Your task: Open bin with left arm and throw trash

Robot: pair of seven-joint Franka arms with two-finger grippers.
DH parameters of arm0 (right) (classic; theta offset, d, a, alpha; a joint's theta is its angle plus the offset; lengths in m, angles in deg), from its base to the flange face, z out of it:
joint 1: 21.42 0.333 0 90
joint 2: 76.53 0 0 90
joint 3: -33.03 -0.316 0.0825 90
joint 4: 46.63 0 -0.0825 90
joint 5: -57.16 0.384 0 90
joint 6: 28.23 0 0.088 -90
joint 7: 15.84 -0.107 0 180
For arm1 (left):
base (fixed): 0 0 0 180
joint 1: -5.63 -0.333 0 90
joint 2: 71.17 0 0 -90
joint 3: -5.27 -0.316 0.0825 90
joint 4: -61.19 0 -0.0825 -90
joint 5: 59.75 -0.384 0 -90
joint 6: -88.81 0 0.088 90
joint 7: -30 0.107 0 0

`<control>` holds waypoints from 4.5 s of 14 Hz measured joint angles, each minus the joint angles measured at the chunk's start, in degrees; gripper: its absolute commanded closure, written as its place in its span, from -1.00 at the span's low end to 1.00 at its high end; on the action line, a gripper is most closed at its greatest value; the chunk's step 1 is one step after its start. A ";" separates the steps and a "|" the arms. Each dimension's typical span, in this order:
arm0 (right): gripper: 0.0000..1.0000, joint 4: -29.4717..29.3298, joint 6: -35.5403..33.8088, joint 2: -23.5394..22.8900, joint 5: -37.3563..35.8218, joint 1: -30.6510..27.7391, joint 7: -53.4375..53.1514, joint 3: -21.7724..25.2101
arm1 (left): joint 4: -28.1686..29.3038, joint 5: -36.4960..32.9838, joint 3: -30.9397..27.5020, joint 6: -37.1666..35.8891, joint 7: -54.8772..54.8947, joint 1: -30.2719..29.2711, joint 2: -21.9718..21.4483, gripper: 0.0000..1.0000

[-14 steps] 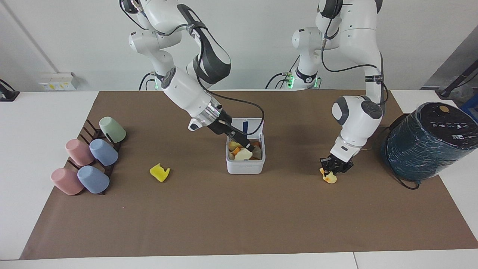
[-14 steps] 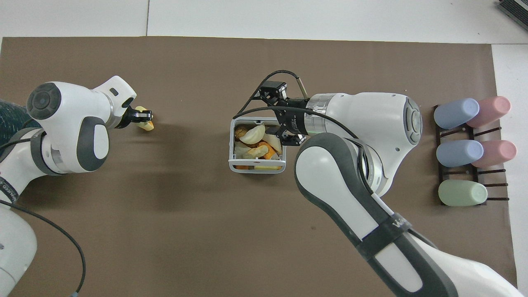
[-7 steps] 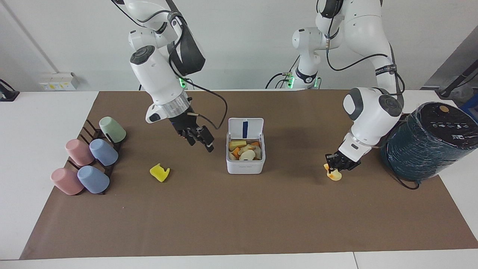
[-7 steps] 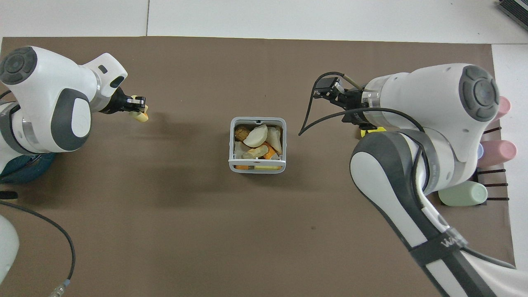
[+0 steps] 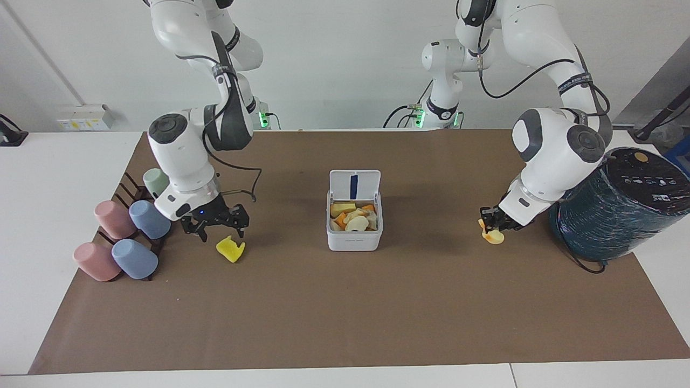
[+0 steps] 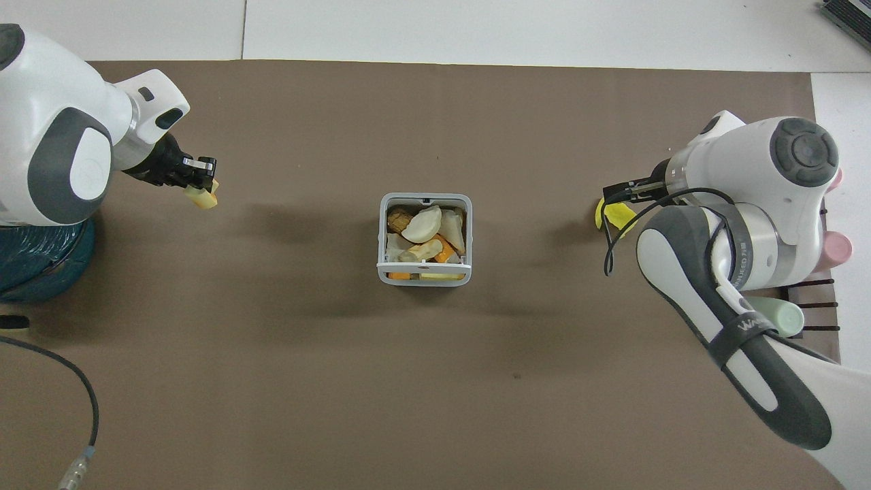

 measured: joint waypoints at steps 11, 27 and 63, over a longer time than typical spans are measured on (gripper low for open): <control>1.00 1.89 5.01 -5.88 -0.17 0.12 4.25 -0.77 | -4.54 -3.85 0.06 -11.04 -1.35 0.02 -5.56 1.00; 1.00 -7.71 -18.24 10.56 4.60 0.22 -25.17 -2.82 | -4.57 -2.42 1.46 -9.23 -14.04 3.21 -6.80 1.00; -1.00 -7.04 -13.44 12.58 1.57 0.35 -38.03 -6.56 | 15.99 6.92 2.46 33.37 -42.61 19.43 -9.07 1.00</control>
